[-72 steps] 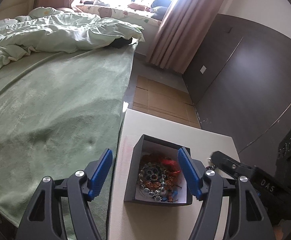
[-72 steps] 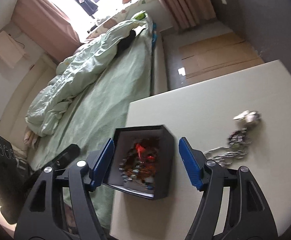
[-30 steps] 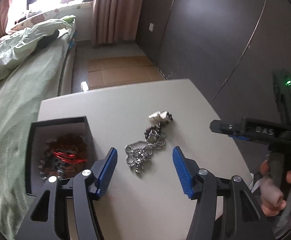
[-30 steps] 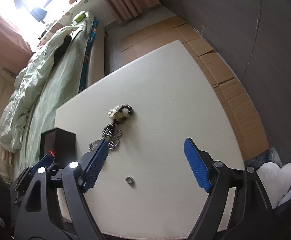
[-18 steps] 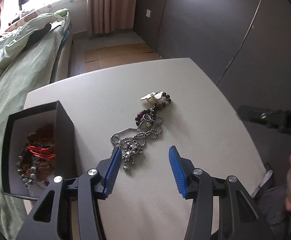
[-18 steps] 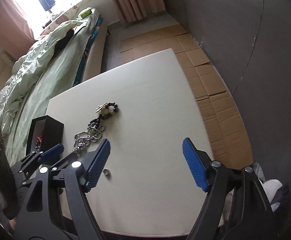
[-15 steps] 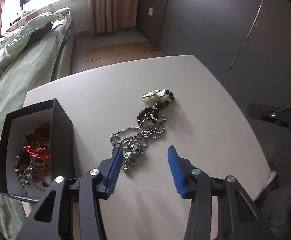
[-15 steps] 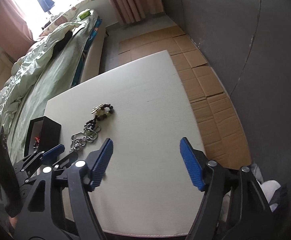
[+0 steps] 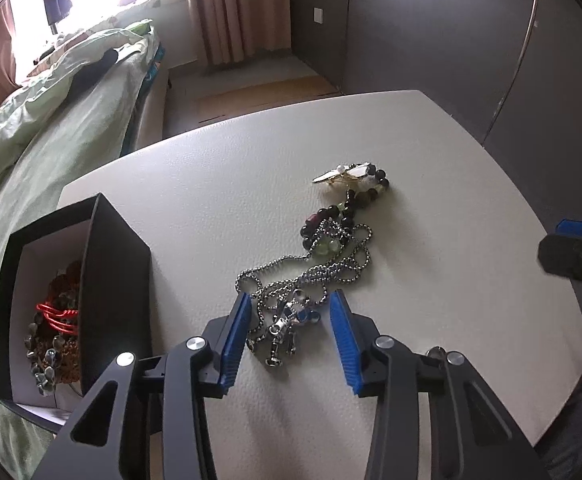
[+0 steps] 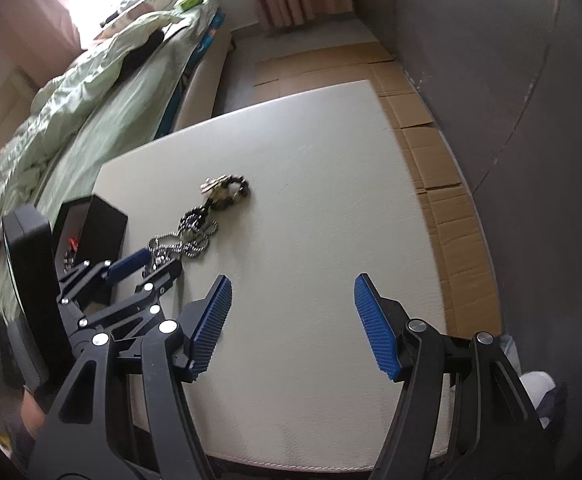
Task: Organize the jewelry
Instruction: 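Grasp the silver ball chain with the left gripper while the right grasps the silver ring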
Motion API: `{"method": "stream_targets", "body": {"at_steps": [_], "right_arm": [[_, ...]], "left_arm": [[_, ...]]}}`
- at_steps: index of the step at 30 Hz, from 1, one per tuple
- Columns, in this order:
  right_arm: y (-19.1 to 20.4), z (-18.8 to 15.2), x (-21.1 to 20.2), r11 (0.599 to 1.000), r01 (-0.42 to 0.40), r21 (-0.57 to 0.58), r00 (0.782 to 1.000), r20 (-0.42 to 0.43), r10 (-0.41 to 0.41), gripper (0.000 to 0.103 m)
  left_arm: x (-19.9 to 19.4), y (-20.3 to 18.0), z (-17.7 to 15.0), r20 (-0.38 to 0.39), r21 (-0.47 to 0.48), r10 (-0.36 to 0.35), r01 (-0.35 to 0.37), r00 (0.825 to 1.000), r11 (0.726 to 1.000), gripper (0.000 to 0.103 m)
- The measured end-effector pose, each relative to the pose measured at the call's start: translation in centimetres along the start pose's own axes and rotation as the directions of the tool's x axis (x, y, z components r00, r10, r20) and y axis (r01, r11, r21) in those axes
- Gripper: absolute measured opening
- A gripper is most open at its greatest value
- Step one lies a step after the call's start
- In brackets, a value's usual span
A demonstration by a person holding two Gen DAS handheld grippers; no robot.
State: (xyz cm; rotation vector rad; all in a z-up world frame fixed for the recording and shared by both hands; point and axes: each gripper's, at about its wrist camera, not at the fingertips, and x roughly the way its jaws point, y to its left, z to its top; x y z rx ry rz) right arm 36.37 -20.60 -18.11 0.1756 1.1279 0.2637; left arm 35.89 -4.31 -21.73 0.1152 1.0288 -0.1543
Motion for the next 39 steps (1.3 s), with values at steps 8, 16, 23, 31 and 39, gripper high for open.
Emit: {"method": "stream_targets", "body": {"at_steps": [8, 16, 23, 31, 39], "right_arm": [[2.5, -1.0, 1.7, 0.992, -0.028, -0.12, 0.998, -0.065, 0.021, 0.043], [4.9, -1.9, 3.4, 0.979, -0.034, -0.199, 0.993, -0.12, 0.01, 0.029], [5.8, -2.1, 4.3, 0.976, -0.061, -0.207, 0.987, -0.159, 0.028, 0.021], [7.1, -2.7, 5.2, 0.968, -0.034, -0.248, 0.983, -0.181, -0.012, 0.019], [8.2, -3.2, 5.7, 0.953, 0.044, -0.3, 0.984, -0.151, -0.093, 0.019]], "left_arm": [[-1.3, 0.7, -0.2, -0.011, -0.031, -0.082, 0.081, 0.997, 0.996, 0.013], [-4.4, 1.5, 0.0, 0.055, -0.055, -0.112, 0.115, 0.992, 0.992, 0.013], [-6.4, 2.8, -0.3, 0.091, -0.077, -0.129, 0.136, 0.987, 0.988, 0.013], [-7.8, 3.9, -0.7, 0.112, -0.086, -0.135, 0.145, 0.985, 0.986, 0.013], [-9.0, 4.9, -0.8, 0.142, -0.098, -0.15, 0.165, 0.978, 0.981, 0.013]]}}
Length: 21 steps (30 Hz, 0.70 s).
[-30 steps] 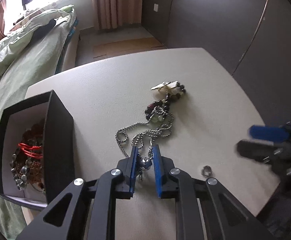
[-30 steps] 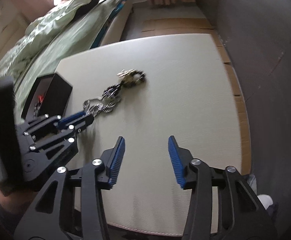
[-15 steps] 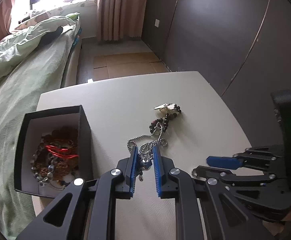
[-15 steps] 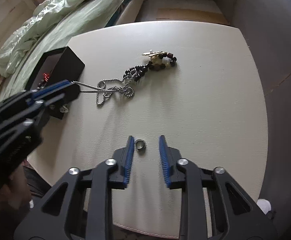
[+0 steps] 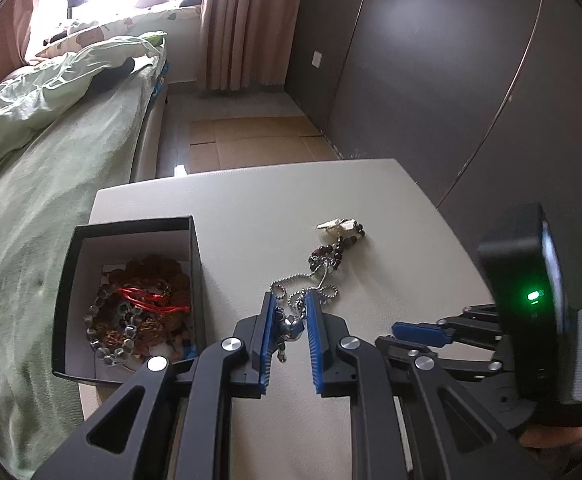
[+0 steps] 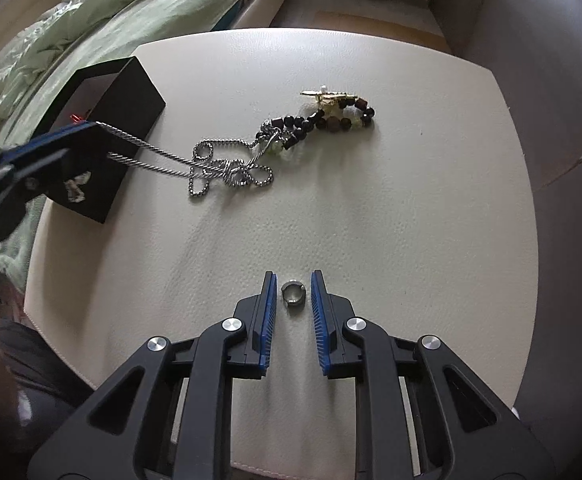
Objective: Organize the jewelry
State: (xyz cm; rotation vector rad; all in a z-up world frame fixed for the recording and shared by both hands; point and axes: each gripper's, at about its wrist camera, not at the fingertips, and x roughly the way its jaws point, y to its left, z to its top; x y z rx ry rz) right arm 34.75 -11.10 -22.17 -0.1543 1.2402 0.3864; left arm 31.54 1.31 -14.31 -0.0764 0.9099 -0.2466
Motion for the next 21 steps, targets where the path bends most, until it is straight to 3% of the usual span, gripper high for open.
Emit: {"method": "stream_targets", "body": {"at_steps": [8, 15, 21], "right_arm": [[0.3, 0.1, -0.4, 0.998, 0.045, -0.034, 0.999, 0.013, -0.045, 0.013], [0.2, 0.3, -2.9, 1.0, 0.015, 0.005, 0.997, 0.079, -0.016, 0.013], [-1.5, 0.6, -5.7, 0.996, -0.026, 0.09, 0.985, 0.172, 0.01, 0.013]], "left_arm": [[-2.4, 0.0, 0.8, 0.049, -0.001, -0.018, 0.018, 0.999, 1.0, 0.013], [-4.6, -0.3, 2.2, 0.095, -0.012, -0.042, 0.043, 0.995, 0.999, 0.013], [-6.3, -0.4, 3.7, 0.134, -0.001, -0.021, 0.021, 0.991, 1.0, 0.013]]}}
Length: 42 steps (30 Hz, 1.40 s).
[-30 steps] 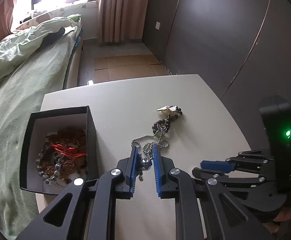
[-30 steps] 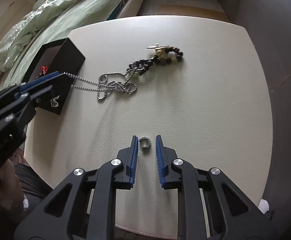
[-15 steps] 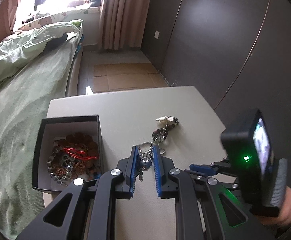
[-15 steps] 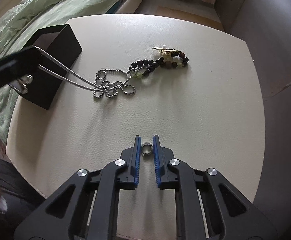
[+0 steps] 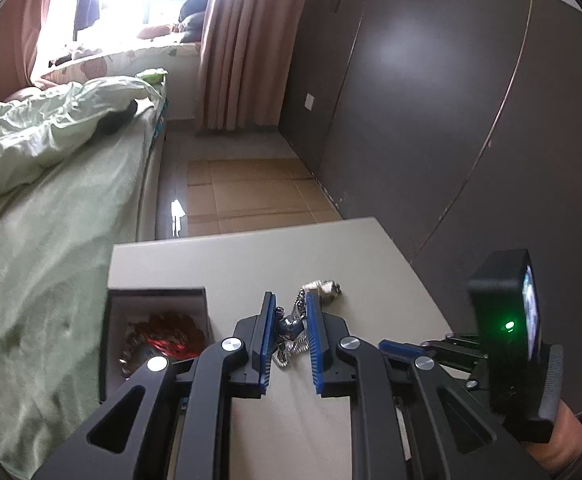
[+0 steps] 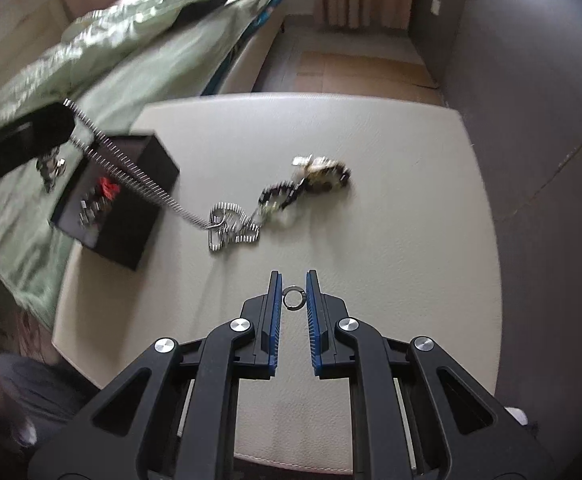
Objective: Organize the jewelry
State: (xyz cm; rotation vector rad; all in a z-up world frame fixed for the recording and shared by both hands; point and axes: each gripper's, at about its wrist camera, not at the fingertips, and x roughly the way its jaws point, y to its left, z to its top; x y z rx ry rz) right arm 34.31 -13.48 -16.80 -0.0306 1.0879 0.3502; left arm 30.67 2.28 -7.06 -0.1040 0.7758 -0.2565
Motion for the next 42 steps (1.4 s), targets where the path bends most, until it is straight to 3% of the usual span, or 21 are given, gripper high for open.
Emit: {"method": "stream_targets", "body": {"at_steps": [6, 11, 22, 32, 36, 42], "right_arm": [[-0.3, 1.6, -2.8, 0.995, -0.077, 0.06, 0.986, 0.152, 0.067, 0.013], [0.3, 2.1, -4.0, 0.99, -0.12, 0.072, 0.97, 0.218, 0.102, 0.013], [1.7, 2.3, -5.0, 0.984, -0.171, 0.055, 0.949, 0.279, 0.149, 0.013], [2.7, 2.2, -4.5, 0.986, -0.166, 0.032, 0.951, 0.268, 0.152, 0.013], [2.9, 2.2, -4.3, 0.987, -0.16, 0.029, 0.953, 0.263, 0.147, 0.013], [3.1, 2.2, -4.4, 0.987, -0.16, 0.025, 0.952, 0.269, 0.148, 0.013]], "left_arm": [[-2.8, -0.5, 2.2, 0.054, 0.046, 0.027, -0.03, 0.998, 0.998, 0.013], [-6.4, -1.0, 4.7, 0.129, 0.085, 0.059, -0.071, 0.99, 0.994, 0.013], [-13.8, -0.7, 9.6, 0.283, 0.114, 0.148, -0.187, 0.948, 0.976, 0.013], [-19.0, 2.0, 12.3, 0.367, 0.08, 0.217, -0.263, 0.904, 0.961, 0.013], [-19.3, 2.4, 12.4, 0.369, 0.088, 0.224, -0.274, 0.902, 0.958, 0.013], [-17.4, 3.2, 11.3, 0.328, 0.08, 0.223, -0.262, 0.918, 0.962, 0.013]]}}
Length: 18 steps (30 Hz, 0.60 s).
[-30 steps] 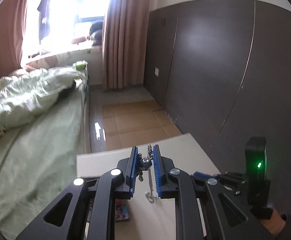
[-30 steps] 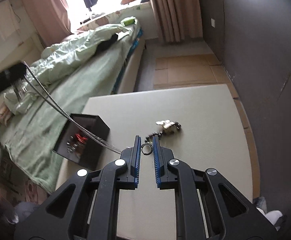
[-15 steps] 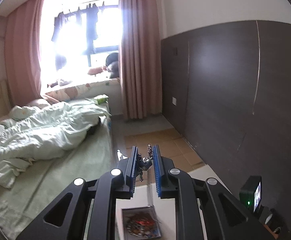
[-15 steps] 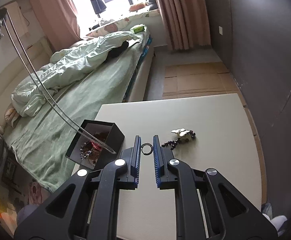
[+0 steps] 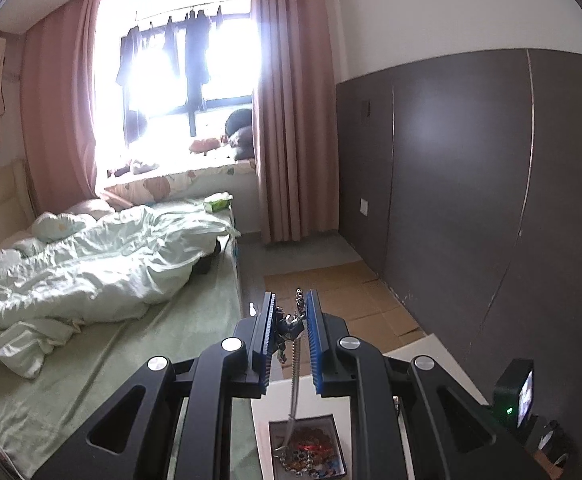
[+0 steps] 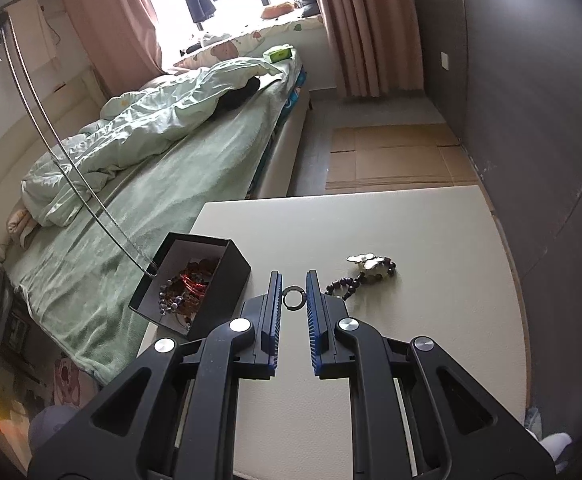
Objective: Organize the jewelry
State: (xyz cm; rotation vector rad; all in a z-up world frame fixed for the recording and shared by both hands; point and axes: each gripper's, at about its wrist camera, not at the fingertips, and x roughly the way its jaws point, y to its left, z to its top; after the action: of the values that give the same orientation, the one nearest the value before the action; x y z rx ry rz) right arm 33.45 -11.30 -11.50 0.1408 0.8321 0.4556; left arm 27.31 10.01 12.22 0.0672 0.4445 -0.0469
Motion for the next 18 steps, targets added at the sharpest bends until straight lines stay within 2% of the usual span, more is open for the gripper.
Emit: {"method": "stream_targets", "body": {"at_steps": [6, 9, 13, 18], "right_arm": [[0.4, -0.1, 0.2, 1.0, -0.004, -0.012, 1.0, -0.001, 0.004, 0.013], [0.6, -0.1, 0.3, 1.0, -0.003, -0.018, 1.0, -0.001, 0.003, 0.013], [0.6, -0.1, 0.4, 1.0, -0.005, -0.011, 1.0, 0.0, 0.005, 0.013], [0.9, -0.2, 0.6, 1.0, -0.009, -0.017, 1.0, -0.006, 0.009, 0.013]], "left_arm": [[2.5, 0.6, -3.2, -0.056, -0.052, -0.014, 0.011, 0.998, 0.999, 0.013], [3.9, 1.4, -5.1, -0.087, -0.125, -0.042, 0.031, 0.995, 0.992, 0.013], [5.9, 1.7, -8.4, -0.132, -0.175, -0.02, -0.003, 0.991, 0.984, 0.013], [8.6, 2.9, -12.6, -0.192, -0.267, -0.048, -0.005, 0.98, 0.964, 0.014]]}}
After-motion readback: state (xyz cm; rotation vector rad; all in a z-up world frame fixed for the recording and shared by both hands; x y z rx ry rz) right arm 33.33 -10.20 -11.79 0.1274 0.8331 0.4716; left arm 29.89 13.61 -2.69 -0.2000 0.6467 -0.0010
